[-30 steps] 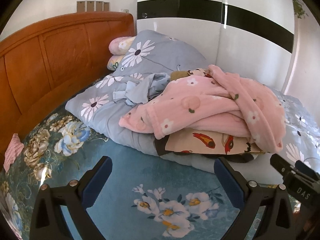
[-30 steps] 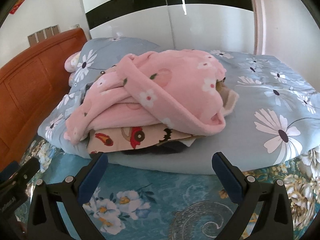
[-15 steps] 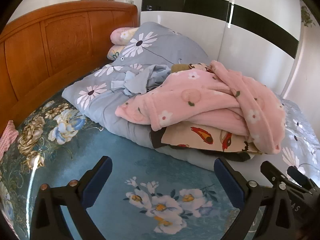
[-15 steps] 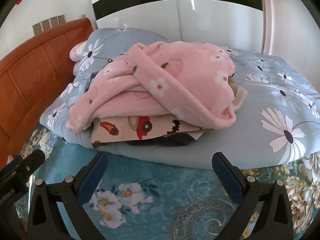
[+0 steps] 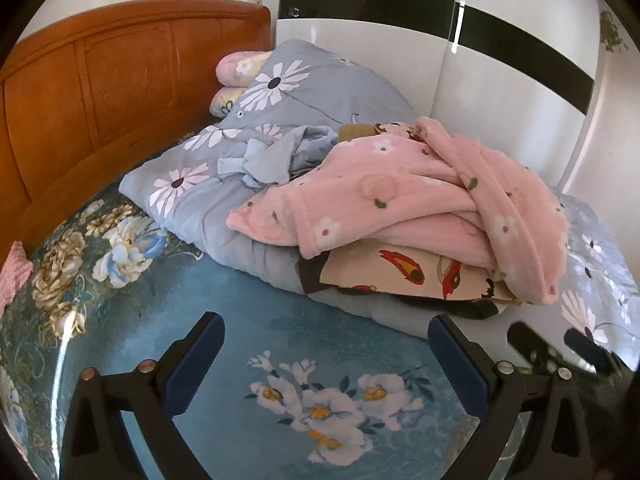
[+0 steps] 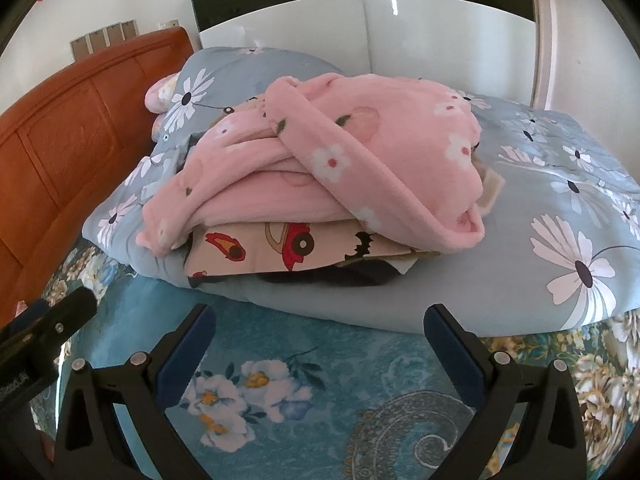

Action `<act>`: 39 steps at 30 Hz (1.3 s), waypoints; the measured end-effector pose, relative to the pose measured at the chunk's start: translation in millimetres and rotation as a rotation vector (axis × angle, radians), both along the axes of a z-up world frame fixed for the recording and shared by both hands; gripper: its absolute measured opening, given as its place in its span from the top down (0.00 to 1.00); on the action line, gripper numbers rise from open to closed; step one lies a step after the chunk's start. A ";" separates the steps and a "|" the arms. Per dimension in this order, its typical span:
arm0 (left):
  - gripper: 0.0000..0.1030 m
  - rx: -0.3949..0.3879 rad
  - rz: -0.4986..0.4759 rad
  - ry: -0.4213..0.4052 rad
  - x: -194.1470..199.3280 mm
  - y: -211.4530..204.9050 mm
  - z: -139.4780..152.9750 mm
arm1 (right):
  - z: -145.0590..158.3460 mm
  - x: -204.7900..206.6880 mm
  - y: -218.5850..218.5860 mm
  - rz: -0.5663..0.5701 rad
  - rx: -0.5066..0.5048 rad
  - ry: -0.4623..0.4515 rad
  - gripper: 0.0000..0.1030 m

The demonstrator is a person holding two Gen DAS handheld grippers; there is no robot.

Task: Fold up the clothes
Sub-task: 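Reach the right tool to the pink fleece garment on the pile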

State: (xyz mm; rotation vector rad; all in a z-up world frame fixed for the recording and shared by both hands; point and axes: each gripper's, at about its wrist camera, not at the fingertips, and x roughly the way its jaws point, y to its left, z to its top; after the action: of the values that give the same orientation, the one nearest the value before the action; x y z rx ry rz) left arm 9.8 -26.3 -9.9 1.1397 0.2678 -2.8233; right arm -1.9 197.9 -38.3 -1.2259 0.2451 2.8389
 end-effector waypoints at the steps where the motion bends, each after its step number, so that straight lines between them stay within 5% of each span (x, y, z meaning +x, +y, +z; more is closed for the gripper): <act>1: 0.00 0.007 0.010 0.002 6.2 -5.8 -1.6 | 0.6 -3.3 0.4 0.005 0.006 0.002 0.00; 6: 0.00 -0.006 -0.010 -0.008 51.4 -32.9 -9.8 | 10.6 -35.9 -2.2 0.049 0.126 0.062 0.04; 10: 0.00 0.005 0.033 -0.006 86.5 -58.5 -10.8 | 15.9 -85.0 -14.0 0.088 0.257 0.064 0.40; 15: 0.00 -0.034 0.127 -0.014 114.1 -79.7 -4.2 | 1.7 -146.5 -19.6 0.058 0.351 -0.045 0.43; 20: 0.00 -0.039 0.172 -0.023 134.9 -88.4 -3.6 | -1.6 -157.3 -0.6 0.009 0.281 -0.110 0.88; 24: 0.00 0.038 0.200 -0.016 152.0 -100.6 -8.3 | 39.6 -133.2 15.8 -0.010 0.113 -0.003 0.90; 29: 0.00 0.160 0.229 -0.004 170.1 -118.3 -8.8 | 91.2 -64.7 -12.6 0.192 0.160 0.166 0.92; 39: 0.00 0.212 0.272 0.073 214.7 -138.1 14.5 | 122.2 73.6 -66.9 0.512 -0.102 0.235 1.00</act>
State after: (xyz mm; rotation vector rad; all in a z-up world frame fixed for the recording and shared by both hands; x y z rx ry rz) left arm 224.4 -164.4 4.6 0.9501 0.6866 -2.6444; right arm 71.7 131.0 83.9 -1.0985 0.0907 3.4569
